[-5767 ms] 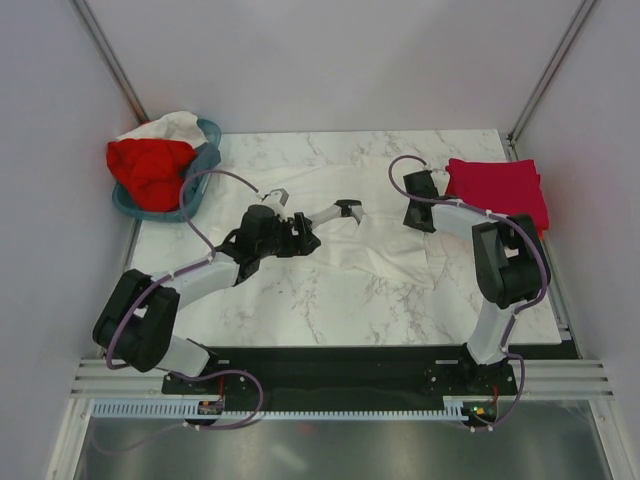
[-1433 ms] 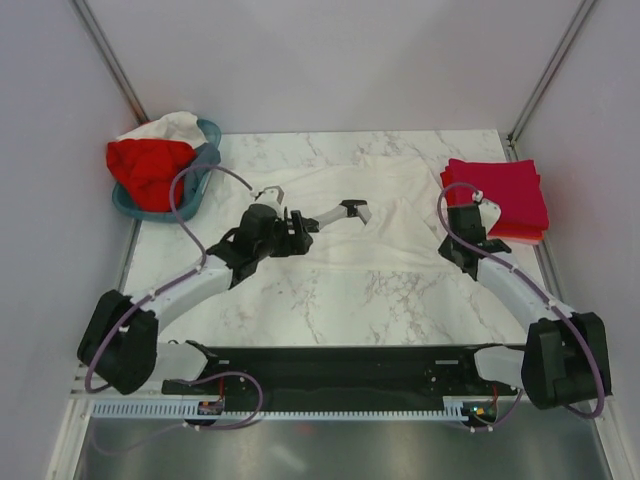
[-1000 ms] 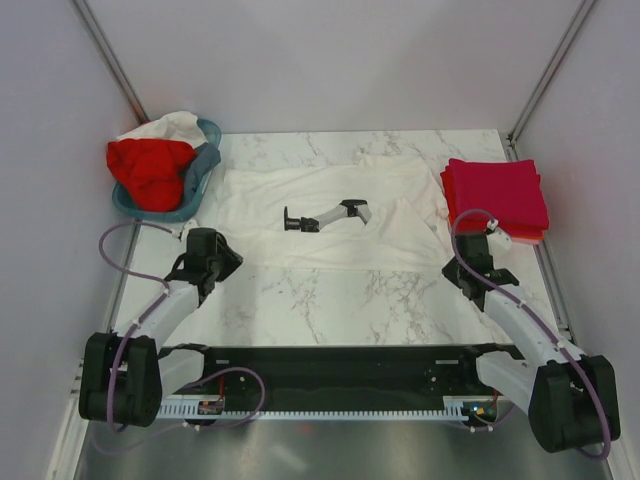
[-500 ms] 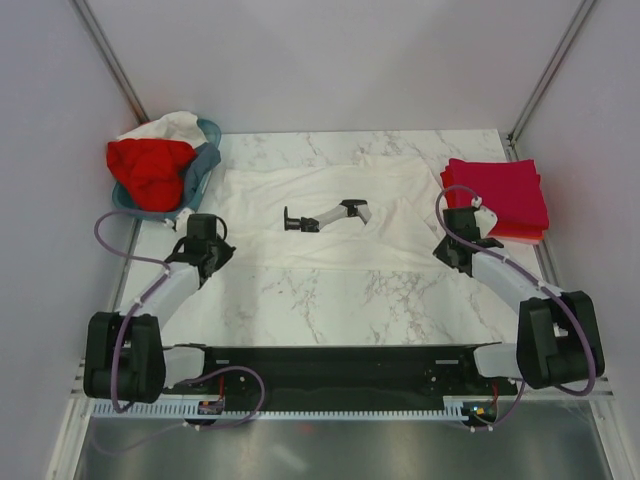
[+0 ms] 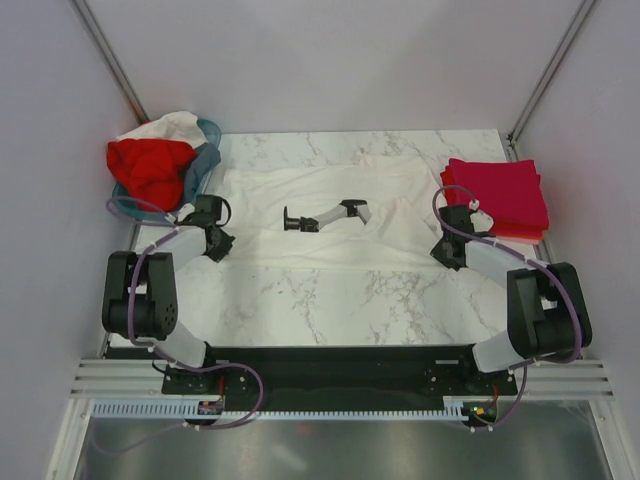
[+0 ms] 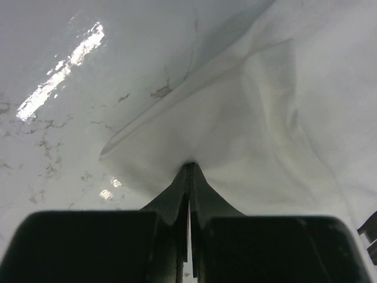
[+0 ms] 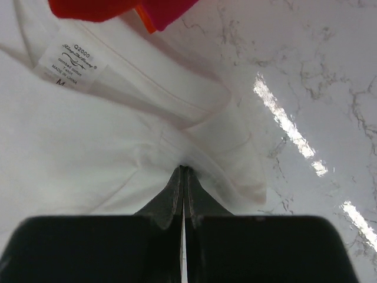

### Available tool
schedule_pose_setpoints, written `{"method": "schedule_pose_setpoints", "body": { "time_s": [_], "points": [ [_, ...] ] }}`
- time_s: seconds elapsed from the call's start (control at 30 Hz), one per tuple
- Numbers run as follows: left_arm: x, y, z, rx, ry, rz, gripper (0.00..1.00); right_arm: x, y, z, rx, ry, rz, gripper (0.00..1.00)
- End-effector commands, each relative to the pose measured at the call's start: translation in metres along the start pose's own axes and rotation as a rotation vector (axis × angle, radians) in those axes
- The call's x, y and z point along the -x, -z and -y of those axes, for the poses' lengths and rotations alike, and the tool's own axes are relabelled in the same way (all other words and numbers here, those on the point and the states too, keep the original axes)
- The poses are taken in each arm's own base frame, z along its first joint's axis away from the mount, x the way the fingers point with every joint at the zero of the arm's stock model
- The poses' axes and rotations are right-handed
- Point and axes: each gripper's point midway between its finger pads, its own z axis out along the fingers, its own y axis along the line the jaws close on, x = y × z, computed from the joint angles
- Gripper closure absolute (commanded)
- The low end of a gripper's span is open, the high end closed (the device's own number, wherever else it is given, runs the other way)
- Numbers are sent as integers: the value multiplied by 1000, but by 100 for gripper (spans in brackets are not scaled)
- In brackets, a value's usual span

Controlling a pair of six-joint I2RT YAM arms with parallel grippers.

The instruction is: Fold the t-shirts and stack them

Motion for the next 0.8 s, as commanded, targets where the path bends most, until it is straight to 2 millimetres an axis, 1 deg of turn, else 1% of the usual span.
{"method": "schedule_pose_setpoints", "body": {
  "time_s": [0.0,0.03,0.1,0.13,0.17,0.2,0.23,0.27,0.3,0.33,0.37,0.4,0.43,0.47,0.53,0.6,0.63,0.67,0.7,0.73,0.77],
  "points": [
    [-20,-10,-48,186,68,-83,98,-10,-6,19,-51,-49,-25,100],
    [-27,-10,-57,204,82,-98,98,-12,-6,24,-62,-50,-30,100],
    [-32,-7,-63,208,93,-98,98,-11,-2,31,-78,-52,-14,100],
    [-40,-5,-73,226,99,-107,98,-11,0,35,-88,-52,-8,100],
    [-36,2,-72,201,114,-87,98,-12,2,40,-99,-55,-9,100],
    [-44,4,-80,212,117,-97,98,-11,6,41,-90,-60,0,100],
    [-45,7,-82,203,130,-91,98,-13,9,45,-96,-59,-5,100],
    [-44,14,-79,168,144,-85,98,-13,14,45,-84,-66,-3,100],
    [-52,17,-85,164,145,-99,98,-14,16,46,-79,-68,-7,100],
    [-56,20,-86,151,150,-108,98,-18,19,47,-73,-67,-19,100],
    [-57,27,-83,109,163,-112,98,-19,24,48,-57,-73,-17,100],
    [-61,29,-85,101,166,-115,98,-22,26,50,-53,-74,-23,100],
    [-70,31,-94,111,167,-130,98,-26,29,52,-53,-74,-34,100],
    [-71,35,-94,95,171,-129,98,-26,34,52,-35,-81,-25,100],
    [-73,45,-100,75,192,-112,98,-35,38,60,-38,-87,-41,100],
    [-67,54,-97,22,196,-75,97,-35,44,60,-5,-94,-25,100],
    [-64,57,-96,9,195,-62,94,-33,46,59,10,-88,-17,100],
    [-62,60,-93,-9,191,-53,91,-24,52,52,44,-87,9,100],
    [-55,65,-88,-38,177,-35,84,-17,54,47,61,-79,29,100],
    [-49,70,-82,-67,169,-15,81,-11,58,43,78,-46,44,100],
    [-44,75,-77,-91,157,-6,79,2,64,30,117,-31,66,100]
  ]
}}
